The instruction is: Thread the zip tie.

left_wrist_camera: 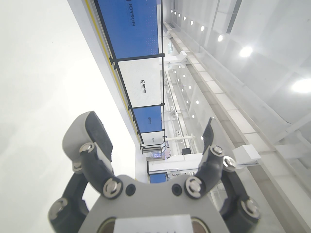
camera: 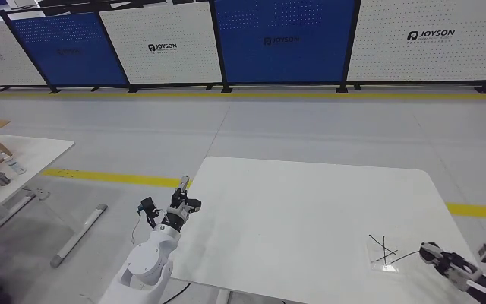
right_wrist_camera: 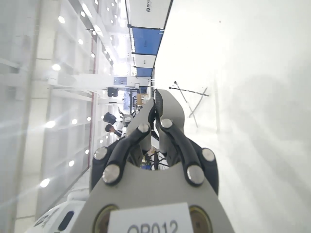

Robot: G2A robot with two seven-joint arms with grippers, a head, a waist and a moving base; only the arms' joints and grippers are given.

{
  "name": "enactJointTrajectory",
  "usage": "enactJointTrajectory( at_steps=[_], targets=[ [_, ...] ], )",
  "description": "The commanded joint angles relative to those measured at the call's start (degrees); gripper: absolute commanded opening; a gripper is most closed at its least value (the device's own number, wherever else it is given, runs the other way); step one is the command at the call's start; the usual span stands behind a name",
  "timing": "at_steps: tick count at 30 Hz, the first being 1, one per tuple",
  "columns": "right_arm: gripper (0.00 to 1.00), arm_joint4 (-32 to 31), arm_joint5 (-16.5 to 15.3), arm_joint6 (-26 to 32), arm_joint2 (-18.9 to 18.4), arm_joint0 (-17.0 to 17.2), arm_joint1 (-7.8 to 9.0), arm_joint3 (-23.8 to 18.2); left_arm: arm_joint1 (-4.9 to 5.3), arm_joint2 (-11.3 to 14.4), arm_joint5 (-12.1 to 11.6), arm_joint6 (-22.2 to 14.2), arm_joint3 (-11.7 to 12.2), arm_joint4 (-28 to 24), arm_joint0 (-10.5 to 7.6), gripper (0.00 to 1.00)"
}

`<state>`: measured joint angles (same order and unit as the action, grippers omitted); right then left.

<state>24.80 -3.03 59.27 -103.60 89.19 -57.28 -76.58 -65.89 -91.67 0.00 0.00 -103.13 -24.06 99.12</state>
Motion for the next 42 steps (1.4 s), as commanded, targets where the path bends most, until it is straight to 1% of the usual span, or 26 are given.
enactJointTrajectory(
  at_steps=[1,12,15,18,19,20,24,26,27,28,29,42],
  targets=[
    [0.0,1.3,1.0,1.4,0.2,-0.1,0.0,-0.2,0.0,0.0,0.0,0.0,0.0,0.0,0.0,1.0],
    [0.0,1.4,1.0,1.1,0.2,-0.1,-0.02,-0.3,0.0,0.0,0.0,0.0,0.0,0.0,0.0,1.0],
    [0.0,3.9,-0.7,-1.4,0.7,1.2,-0.43,-1.8,0.0,0.0,0.0,0.0,0.0,0.0,0.0,1.0],
    [0.0,8.0,-2.0,-3.5,0.9,3.7,-0.95,-5.4,0.0,0.0,0.0,0.0,0.0,0.0,0.0,1.0],
    [0.0,8.7,-2.4,-5.4,1.0,4.6,-1.15,-6.8,0.0,0.0,0.0,0.0,0.0,0.0,0.0,1.0],
    [0.0,7.8,-3.8,-10.0,1.6,5.9,-1.48,-9.2,0.0,0.0,0.0,0.0,0.0,0.0,0.0,1.0],
    [0.0,8.0,-4.1,-17.5,5.3,9.7,-2.47,-16.6,0.0,0.0,0.0,0.0,0.0,0.0,0.0,1.0],
    [0.0,8.0,-3.9,-20.0,7.6,10.7,-2.89,-19.0,0.0,0.0,0.0,0.0,0.0,0.0,0.0,1.0],
    [0.0,6.5,-3.4,-22.1,9.3,10.8,-3.11,-19.8,0.0,0.0,0.0,0.0,0.0,0.0,0.0,1.0],
    [0.0,5.7,-3.0,-23.5,10.5,10.6,-3.27,-20.1,0.0,0.0,0.0,0.0,0.0,0.0,0.0,1.0],
    [0.0,5.7,-2.4,-23.2,11.0,10.6,-3.3,-20.1,0.0,0.0,0.0,0.0,0.0,0.0,0.0,1.0],
    [0.0,5.8,-2.4,-23.5,11.0,10.6,-3.33,-20.1,0.0,0.0,0.0,0.0,0.0,0.0,0.0,1.0]
  ],
)
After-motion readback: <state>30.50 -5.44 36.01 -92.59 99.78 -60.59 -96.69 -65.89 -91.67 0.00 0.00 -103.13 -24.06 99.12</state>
